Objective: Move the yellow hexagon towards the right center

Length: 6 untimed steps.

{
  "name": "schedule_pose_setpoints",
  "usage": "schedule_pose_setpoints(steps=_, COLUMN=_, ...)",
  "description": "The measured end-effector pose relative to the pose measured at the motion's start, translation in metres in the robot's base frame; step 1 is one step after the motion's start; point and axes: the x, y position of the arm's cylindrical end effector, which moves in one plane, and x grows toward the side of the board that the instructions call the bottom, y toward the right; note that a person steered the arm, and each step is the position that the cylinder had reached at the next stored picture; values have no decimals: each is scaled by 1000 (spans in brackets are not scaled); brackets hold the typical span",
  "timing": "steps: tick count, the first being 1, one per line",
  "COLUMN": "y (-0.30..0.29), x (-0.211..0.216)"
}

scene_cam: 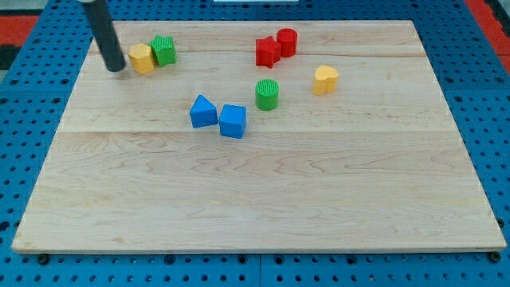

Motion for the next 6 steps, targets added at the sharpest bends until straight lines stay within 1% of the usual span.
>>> schedule_pose_setpoints(steps=1, y=-32, x=-18)
schedule_pose_setpoints(steps=3, y=8, x=-16)
schedule_pose_setpoints(steps=4, y=56, x=1)
schedule_pose_setpoints(steps=5, y=66, x=-18)
schedule_pose_setpoints(steps=6, y=86, x=-18)
